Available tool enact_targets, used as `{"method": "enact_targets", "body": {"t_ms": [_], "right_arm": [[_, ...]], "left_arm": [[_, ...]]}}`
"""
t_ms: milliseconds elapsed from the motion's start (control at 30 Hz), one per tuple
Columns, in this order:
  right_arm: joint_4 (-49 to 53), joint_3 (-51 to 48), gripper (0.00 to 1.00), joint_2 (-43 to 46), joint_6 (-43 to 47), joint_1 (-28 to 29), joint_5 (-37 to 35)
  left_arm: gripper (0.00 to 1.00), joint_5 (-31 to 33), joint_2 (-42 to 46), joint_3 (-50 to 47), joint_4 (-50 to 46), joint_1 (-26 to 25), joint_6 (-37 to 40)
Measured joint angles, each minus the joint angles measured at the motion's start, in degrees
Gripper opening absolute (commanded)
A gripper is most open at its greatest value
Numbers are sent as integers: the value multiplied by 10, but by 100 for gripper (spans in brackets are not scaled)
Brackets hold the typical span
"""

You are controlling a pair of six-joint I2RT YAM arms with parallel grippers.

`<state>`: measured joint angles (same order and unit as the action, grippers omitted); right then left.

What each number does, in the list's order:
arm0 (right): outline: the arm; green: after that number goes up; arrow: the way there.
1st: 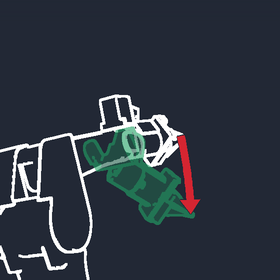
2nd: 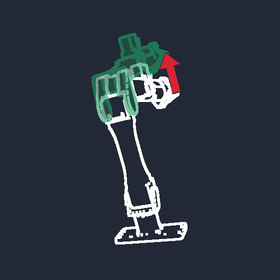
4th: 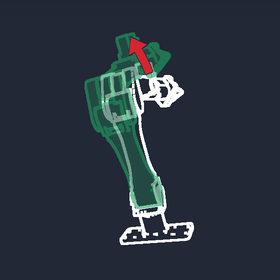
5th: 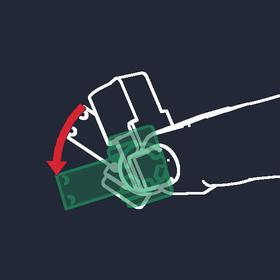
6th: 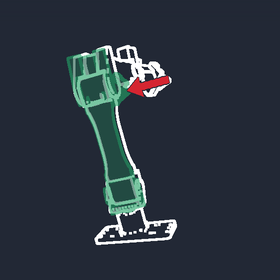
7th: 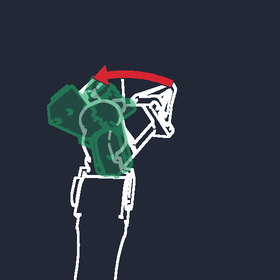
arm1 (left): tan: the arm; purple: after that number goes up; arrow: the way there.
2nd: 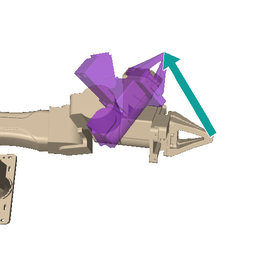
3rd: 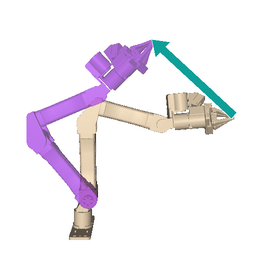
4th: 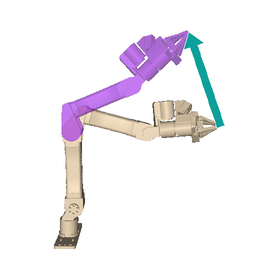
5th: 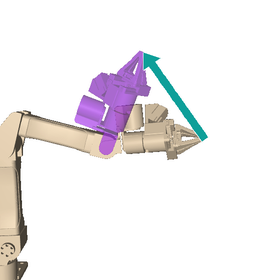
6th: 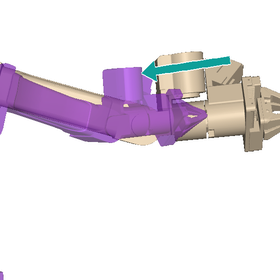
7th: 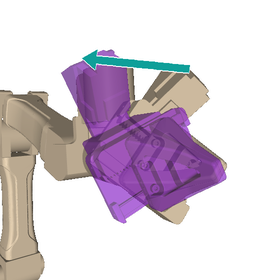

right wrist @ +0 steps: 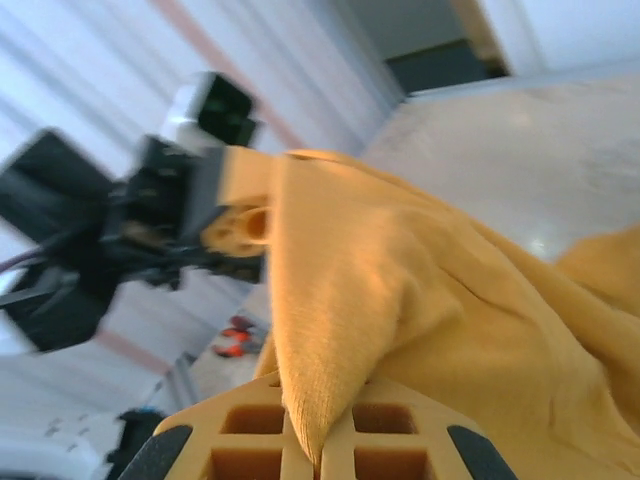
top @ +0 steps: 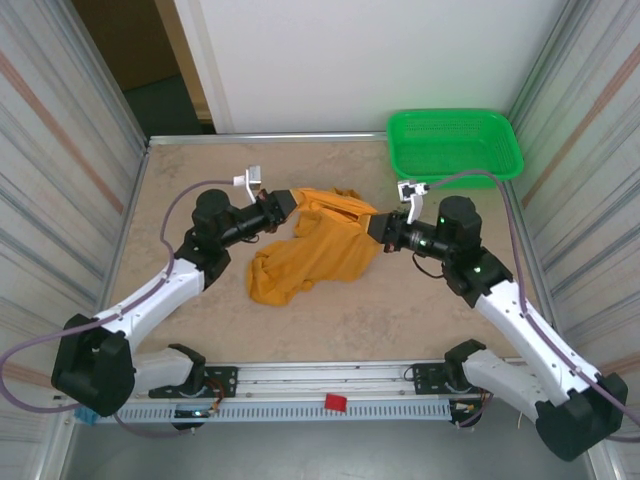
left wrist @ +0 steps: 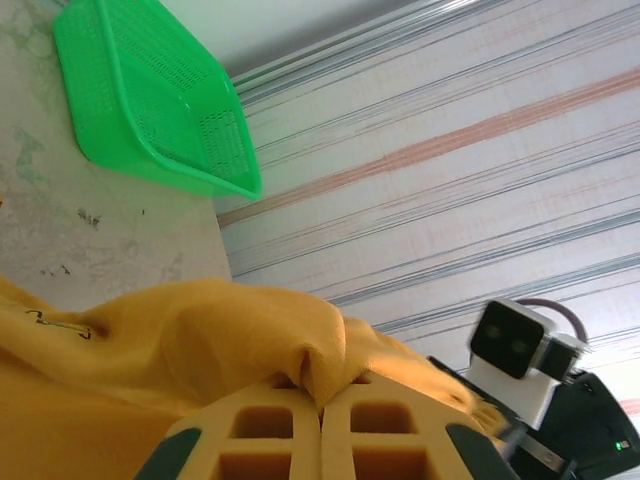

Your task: Fold the inside-out t-shirt

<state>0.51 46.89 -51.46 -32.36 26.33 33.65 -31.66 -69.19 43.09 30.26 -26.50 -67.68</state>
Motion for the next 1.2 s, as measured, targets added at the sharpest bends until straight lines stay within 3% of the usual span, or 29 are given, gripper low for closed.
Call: {"method": "enact_targets", "body": {"t_ms": [33, 67, 133, 233, 333, 467, 633, 900, 1200], "right_arm": [[-3, 6, 0, 2, 1, -1, 20], [-4, 14, 0, 2, 1, -1, 34], [-5, 23, 0, -2, 3, -2, 49], [-5, 28, 0, -7, 7, -8, 57], [-8, 28, 0, -26, 9, -13, 57], [-9, 28, 0, -43, 9, -16, 58], [-12, 28, 0, -47, 9, -17, 67], [-16, 28, 0, -47, 10, -17, 72], [-16, 28, 0, -48, 10, -17, 72]], "left_arm": [[5, -2, 0, -4, 5, 0, -3], [20, -5, -1, -7, 11, 0, -5], [41, -7, -4, -6, 19, 3, -1], [56, -2, -2, -4, -1, 14, 34], [58, 23, 20, 12, -83, 4, 116], [60, 75, 73, 53, -200, -49, 263], [59, 129, 88, 87, -267, -104, 405], [59, 194, 10, 103, -322, -138, 544], [58, 204, -1, 96, -293, -145, 654]]}}
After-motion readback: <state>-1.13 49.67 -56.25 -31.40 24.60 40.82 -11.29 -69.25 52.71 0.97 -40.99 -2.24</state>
